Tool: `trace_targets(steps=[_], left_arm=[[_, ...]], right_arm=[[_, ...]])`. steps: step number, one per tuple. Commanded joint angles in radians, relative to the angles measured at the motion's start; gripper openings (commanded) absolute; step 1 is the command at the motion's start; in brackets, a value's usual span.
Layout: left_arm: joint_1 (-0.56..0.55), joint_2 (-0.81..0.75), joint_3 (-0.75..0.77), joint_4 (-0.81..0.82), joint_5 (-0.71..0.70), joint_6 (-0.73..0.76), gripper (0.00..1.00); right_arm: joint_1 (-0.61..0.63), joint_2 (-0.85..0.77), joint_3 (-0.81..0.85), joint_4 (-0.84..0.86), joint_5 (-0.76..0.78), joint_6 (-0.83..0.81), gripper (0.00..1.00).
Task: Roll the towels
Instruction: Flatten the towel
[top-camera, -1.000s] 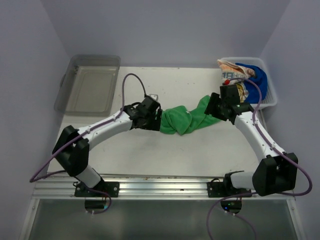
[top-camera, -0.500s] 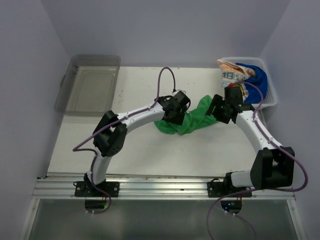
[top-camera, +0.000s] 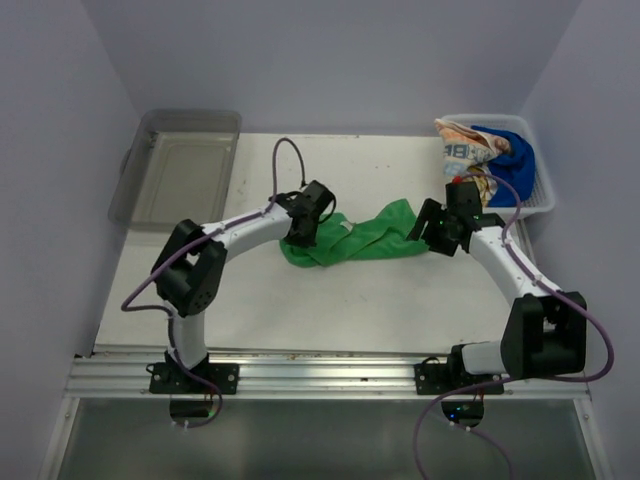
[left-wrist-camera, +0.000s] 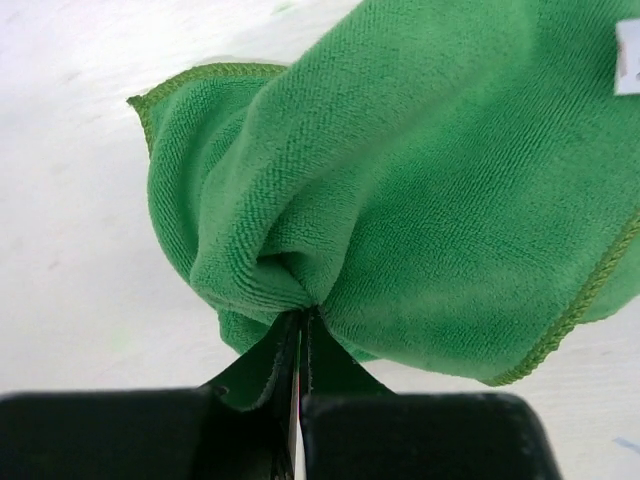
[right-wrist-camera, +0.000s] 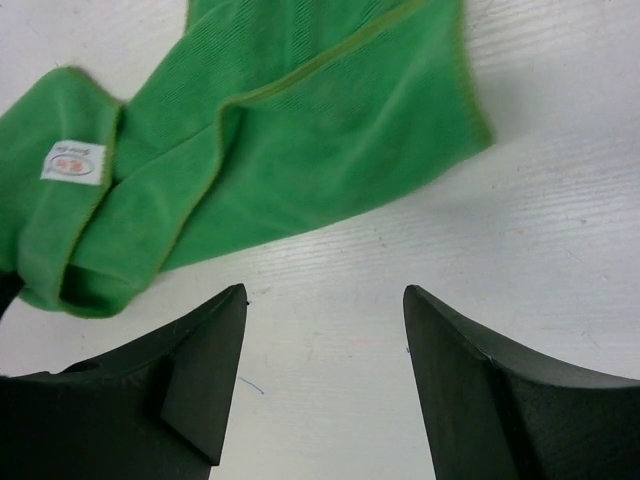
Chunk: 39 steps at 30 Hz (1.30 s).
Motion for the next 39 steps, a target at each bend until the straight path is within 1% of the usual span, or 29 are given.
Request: trace_targets(steps=[1,3,4,6,7,8,10,12,14,15,16,18,19,22,27,28,31,34,36,39], left_arm=[[0.081,-0.191,-0.142,0.052,0.027,0.033,0.0],[0.11,-0.231,-0.173,0.04,0.026,0.038,0.01],[0.115,-0.257,-0.181,0.017,0.017,0.042,0.29],[0.121,-0.273,-0.172,-0.015,-0.008,0.041,0.56],[0.121,-0.286,-0.164,-0.029,-0.025,0.036,0.72],[0.121,-0.293,-0.14,-0.049,-0.037,0.032,0.73],[0.118,-0.306,-0.101,-0.052,-0.045,0.029,0.73],[0.099,-0.302,-0.072,-0.043,-0.06,0.038,0.71],[0.071,-0.245,0.002,-0.043,-0.066,0.061,0.65],[0.034,-0.216,0.034,-0.049,-0.072,0.07,0.64],[0.013,-0.145,0.102,-0.064,-0.101,0.084,0.62],[-0.038,-0.071,0.164,-0.07,-0.118,0.101,0.61],[-0.044,0.0,0.228,-0.087,-0.105,0.108,0.59],[-0.047,0.103,0.324,-0.093,-0.082,0.125,0.55],[-0.047,0.216,0.442,-0.11,-0.086,0.151,0.54],[-0.047,0.253,0.474,-0.119,-0.097,0.157,0.52],[-0.047,0.305,0.516,-0.141,-0.126,0.157,0.48],[-0.047,0.33,0.52,-0.138,-0.143,0.156,0.45],[-0.046,0.338,0.522,-0.136,-0.144,0.157,0.41],[-0.046,0.355,0.525,-0.144,-0.14,0.161,0.4]], right_arm=[[0.02,0.0,-0.011,0.042,-0.039,-0.009,0.68],[0.044,0.007,-0.02,0.05,-0.034,-0.006,0.67],[0.055,0.009,-0.021,0.05,-0.03,-0.001,0.67],[0.09,0.012,-0.022,0.053,-0.015,0.008,0.67],[0.1,0.012,-0.024,0.055,-0.01,0.019,0.67],[0.107,0.009,-0.025,0.058,-0.005,0.023,0.67],[0.12,0.003,-0.028,0.061,0.006,0.039,0.67],[0.12,-0.008,-0.03,0.061,0.018,0.045,0.66],[0.121,-0.014,-0.028,0.062,0.032,0.049,0.66],[0.12,-0.017,-0.027,0.058,0.038,0.049,0.66],[0.12,-0.02,-0.024,0.056,0.041,0.051,0.65],[0.12,-0.02,-0.016,0.045,0.053,0.051,0.65],[0.12,-0.026,-0.016,0.044,0.056,0.052,0.65],[0.121,-0.039,-0.017,0.032,0.064,0.051,0.65],[0.12,-0.045,-0.03,0.028,0.071,0.046,0.65],[0.12,-0.045,-0.033,0.028,0.071,0.045,0.65],[0.12,-0.039,-0.036,0.035,0.067,0.046,0.65],[0.12,-0.032,-0.037,0.035,0.065,0.046,0.65],[0.12,-0.028,-0.037,0.035,0.065,0.045,0.65],[0.121,-0.025,-0.034,0.035,0.065,0.043,0.65]])
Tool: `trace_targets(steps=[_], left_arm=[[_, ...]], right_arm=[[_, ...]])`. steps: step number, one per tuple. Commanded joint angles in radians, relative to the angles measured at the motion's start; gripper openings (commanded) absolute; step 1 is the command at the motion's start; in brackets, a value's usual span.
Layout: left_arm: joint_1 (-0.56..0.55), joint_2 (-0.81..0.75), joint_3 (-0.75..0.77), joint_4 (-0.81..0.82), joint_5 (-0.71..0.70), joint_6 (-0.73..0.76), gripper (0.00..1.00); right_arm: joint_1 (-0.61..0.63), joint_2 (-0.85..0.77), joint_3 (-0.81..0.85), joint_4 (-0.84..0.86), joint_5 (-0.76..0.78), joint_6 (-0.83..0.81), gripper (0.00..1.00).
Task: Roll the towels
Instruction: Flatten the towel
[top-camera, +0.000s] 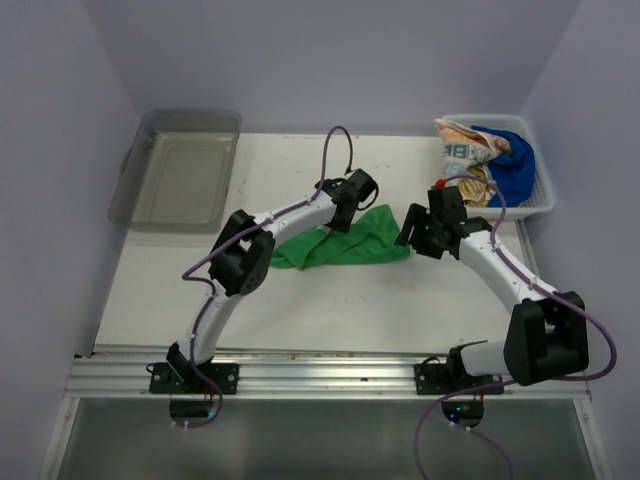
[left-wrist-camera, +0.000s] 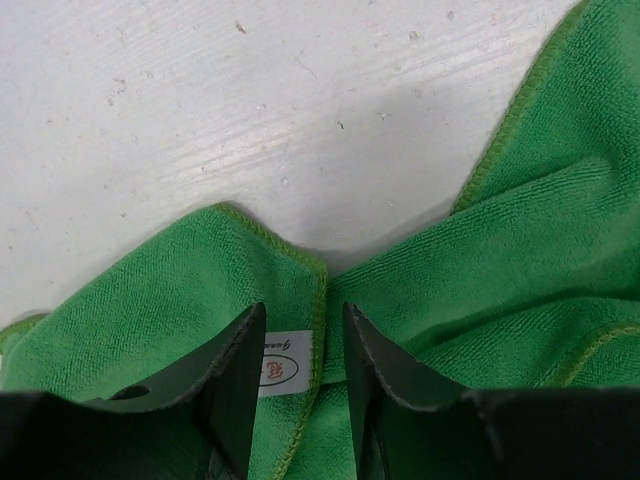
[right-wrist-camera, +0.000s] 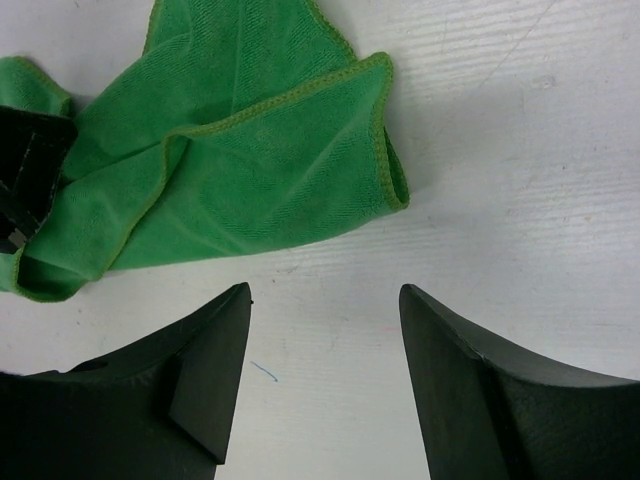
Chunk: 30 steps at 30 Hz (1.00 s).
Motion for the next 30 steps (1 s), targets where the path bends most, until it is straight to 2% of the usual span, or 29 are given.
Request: trace_targets(steps=[1,6,8,12,20,26,30], left_arm=[[0.004,0.023,0.039,-0.02,-0.025,0.025,0.4],[0.004,0.026,0.037,-0.017,-0.019,0.032,0.4],[0.004,0.029,0.036,-0.017,-0.022,0.032,0.37],[0.004,0.026,0.036,-0.015,-0.025,0.033,0.22],[0.009,-0.009,0.042,-0.03,-0.045,0.022,0.02],[0.058,-0.181,-0.025,-0.017,-0.016,-0.01,0.0],[0.11,-0.355,-0.189,0.02,0.065,-0.063,0.0]], right_arm=[[-0.002,-0.009,-0.002,0.007,0.02,0.005,0.65],[-0.002,-0.007,-0.005,0.011,0.017,0.008,0.65],[-0.002,-0.009,-0.006,0.01,0.018,0.01,0.64],[-0.002,-0.015,-0.008,0.008,0.018,0.013,0.64],[0.002,-0.016,-0.003,0.007,0.009,0.008,0.63],[0.059,0.031,0.038,0.016,0.023,0.008,0.63],[0.088,0.079,0.079,0.051,0.006,0.045,0.6]])
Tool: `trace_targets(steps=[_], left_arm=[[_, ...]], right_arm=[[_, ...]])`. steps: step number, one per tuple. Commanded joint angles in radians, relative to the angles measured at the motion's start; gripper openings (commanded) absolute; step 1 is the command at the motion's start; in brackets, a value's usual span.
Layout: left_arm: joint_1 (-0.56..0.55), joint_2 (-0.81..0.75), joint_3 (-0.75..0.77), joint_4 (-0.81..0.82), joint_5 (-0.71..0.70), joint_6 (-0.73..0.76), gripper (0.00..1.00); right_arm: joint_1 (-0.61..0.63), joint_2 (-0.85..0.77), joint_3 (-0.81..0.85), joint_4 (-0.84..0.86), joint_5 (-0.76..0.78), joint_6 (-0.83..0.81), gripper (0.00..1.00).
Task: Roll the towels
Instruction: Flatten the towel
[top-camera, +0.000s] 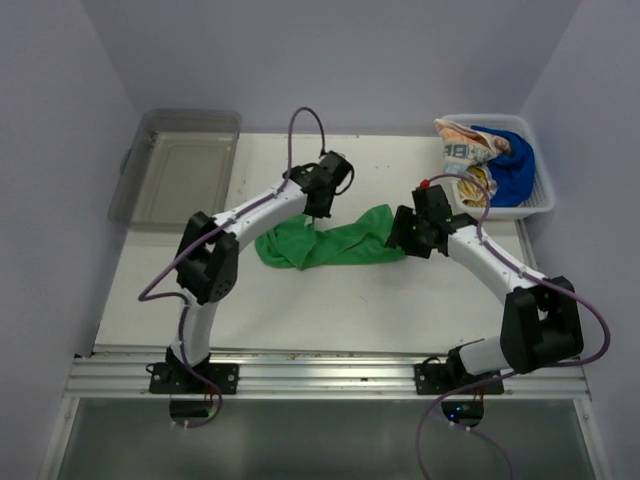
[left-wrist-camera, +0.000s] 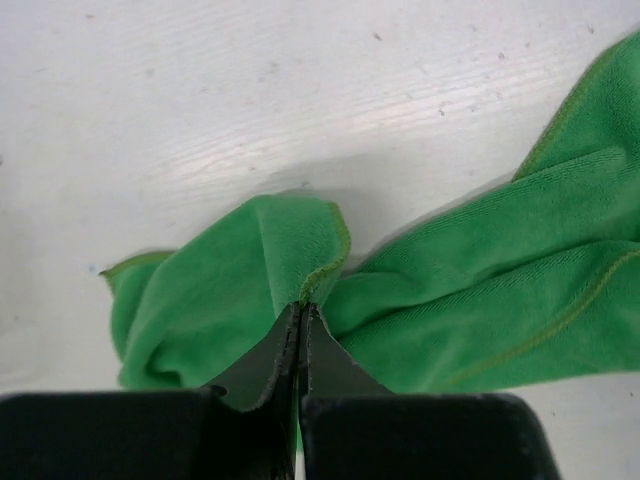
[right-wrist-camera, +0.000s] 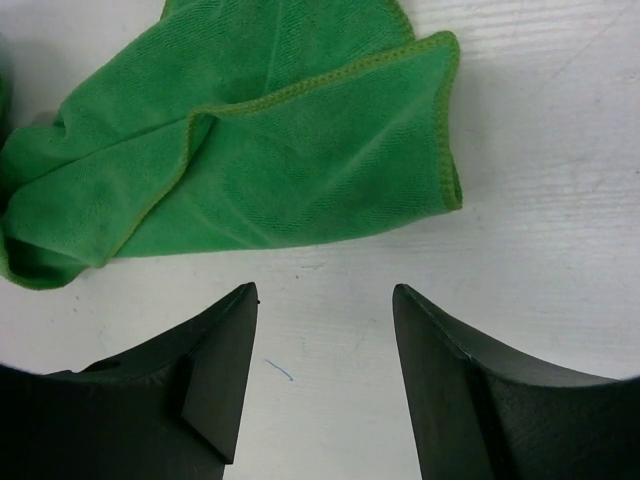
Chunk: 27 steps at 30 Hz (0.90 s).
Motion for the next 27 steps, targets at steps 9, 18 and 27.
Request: trace_targets(steps=[9,18,27], left_arm=[[0.119,-0.43,-0.332,0.113,0.07,-0.147,0.0],[0.125,-0.449,-0.379,0.118,0.099,-0.161,0.0],[0.126,-0.443,-0.365,0.113,0.102,-0.151,0.0]], right_arm=[[0.038,0.192,0.187,0.104,-0.026,0.075,0.58],[0.038,0.313,0.299,0.014,0.099,0.059,0.57],[0.038,0.411,0.299,0.023,0.077,0.079,0.49]])
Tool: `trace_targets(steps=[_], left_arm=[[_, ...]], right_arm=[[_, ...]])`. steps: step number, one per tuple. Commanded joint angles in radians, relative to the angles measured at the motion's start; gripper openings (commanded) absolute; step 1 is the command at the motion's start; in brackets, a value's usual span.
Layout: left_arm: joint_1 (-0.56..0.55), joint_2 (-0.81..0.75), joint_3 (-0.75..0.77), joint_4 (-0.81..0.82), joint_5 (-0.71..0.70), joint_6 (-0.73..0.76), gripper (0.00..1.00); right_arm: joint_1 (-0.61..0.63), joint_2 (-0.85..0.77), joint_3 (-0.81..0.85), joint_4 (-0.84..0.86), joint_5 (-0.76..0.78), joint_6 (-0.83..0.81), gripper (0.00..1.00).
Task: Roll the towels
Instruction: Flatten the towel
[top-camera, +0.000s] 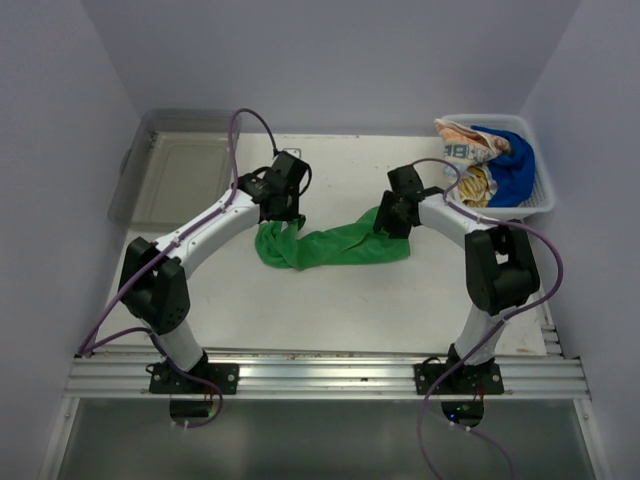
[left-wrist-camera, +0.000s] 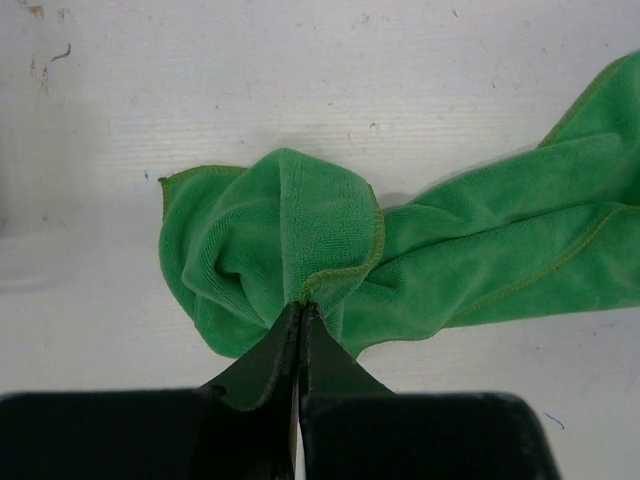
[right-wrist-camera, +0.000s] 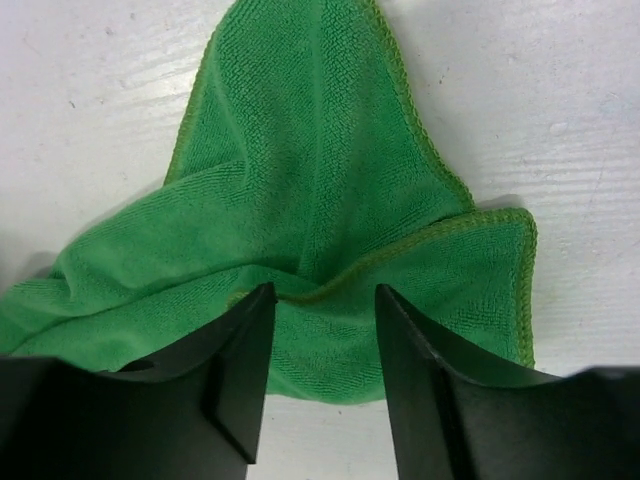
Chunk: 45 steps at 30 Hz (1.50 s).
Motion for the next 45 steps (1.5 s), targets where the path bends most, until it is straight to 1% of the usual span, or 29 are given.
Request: trace_targets(steps=[1,3,6,7,10,14,16,19,20,22,23,24,25,27,28,30,31,32,33,34,35,36,37,38,39,40,41,43,45], left_arm=[[0.002,-0.02,0.016,0.034,0.002,-0.013,0.0],[0.004,-0.017,0.019,0.032,0.004,-0.012,0.0],[0.004,-0.02,0.022,0.032,0.002,-0.01,0.0],[0.004,-0.019,0.023,0.031,0.002,-0.009,0.0],[0.005,-0.023,0.031,0.027,-0.006,-0.003,0.0],[0.017,-0.02,0.054,0.031,0.001,0.013,0.0],[0.036,-0.004,0.091,0.023,0.017,0.033,0.0],[0.074,0.061,0.236,0.0,0.056,0.069,0.0],[0.086,0.111,0.352,-0.014,0.069,0.085,0.0],[0.121,0.16,0.497,-0.09,0.08,0.093,0.0],[0.131,0.196,0.628,-0.129,0.088,0.102,0.0],[0.149,0.204,0.682,-0.14,0.099,0.106,0.0],[0.16,0.204,0.757,-0.147,0.111,0.106,0.0],[0.201,0.181,0.779,-0.137,0.171,0.097,0.0],[0.215,0.134,0.769,-0.125,0.188,0.093,0.0],[0.249,0.064,0.656,-0.065,0.215,0.079,0.0],[0.257,-0.019,0.593,-0.036,0.224,0.077,0.0],[0.263,-0.06,0.463,0.013,0.232,0.067,0.0],[0.269,-0.1,0.397,0.035,0.234,0.062,0.0],[0.269,-0.174,0.256,0.055,0.237,0.059,0.0],[0.269,-0.21,0.179,0.087,0.237,0.051,0.0],[0.269,-0.245,0.099,0.106,0.241,0.05,0.0],[0.269,-0.305,-0.056,0.122,0.237,0.048,0.0],[0.269,-0.327,-0.128,0.142,0.217,0.04,0.0],[0.272,-0.341,-0.191,0.152,0.217,0.036,0.0],[0.275,-0.35,-0.286,0.153,0.218,0.027,0.0],[0.278,-0.35,-0.318,0.155,0.228,0.002,0.0],[0.28,-0.353,-0.387,0.172,0.25,-0.01,0.0],[0.278,-0.355,-0.412,0.204,0.271,-0.012,0.0]], right_arm=[[0.003,0.008,0.001,-0.008,0.012,0.023,0.46],[0.003,0.008,-0.004,0.001,0.012,0.026,0.41],[0.002,0.005,-0.001,0.001,0.017,0.026,0.24],[0.003,0.004,0.002,-0.005,0.017,0.026,0.14],[0.002,-0.015,0.019,-0.031,0.034,0.023,0.0],[0.0,-0.052,0.054,-0.048,0.063,0.011,0.0],[-0.001,-0.061,0.117,-0.065,0.087,-0.004,0.0],[-0.041,-0.047,0.272,-0.117,0.101,-0.032,0.0],[-0.052,-0.042,0.319,-0.153,0.097,-0.038,0.0],[-0.073,-0.048,0.453,-0.19,0.1,-0.05,0.0],[-0.076,-0.058,0.487,-0.216,0.112,-0.064,0.0],[-0.081,-0.071,0.534,-0.226,0.12,-0.07,0.0],[-0.084,-0.113,0.545,-0.238,0.127,-0.077,0.0],[-0.086,-0.168,0.529,-0.243,0.149,-0.089,0.0],[-0.086,-0.199,0.509,-0.237,0.153,-0.09,0.0],[-0.084,-0.309,0.407,-0.223,0.17,-0.092,0.0],[-0.084,-0.347,0.359,-0.2,0.169,-0.089,0.0],[-0.084,-0.433,0.305,-0.189,0.175,-0.086,0.0],[-0.084,-0.472,0.191,-0.183,0.175,-0.08,0.0],[-0.084,-0.516,0.13,-0.181,0.169,-0.071,0.0],[-0.082,-0.588,0.008,-0.183,0.169,-0.049,0.0],[-0.082,-0.63,-0.057,-0.184,0.166,-0.031,0.0],[-0.076,-0.666,-0.121,-0.184,0.141,-0.015,0.05],[-0.075,-0.697,-0.181,-0.187,0.134,0.015,0.29],[-0.073,-0.757,-0.286,-0.195,0.129,0.035,0.34],[-0.072,-0.779,-0.328,-0.219,0.127,0.051,0.39],[-0.073,-0.798,-0.361,-0.236,0.146,0.077,0.47],[-0.073,-0.834,-0.41,-0.263,0.156,0.091,0.5],[-0.073,-0.834,-0.389,-0.272,0.19,0.081,0.52]])
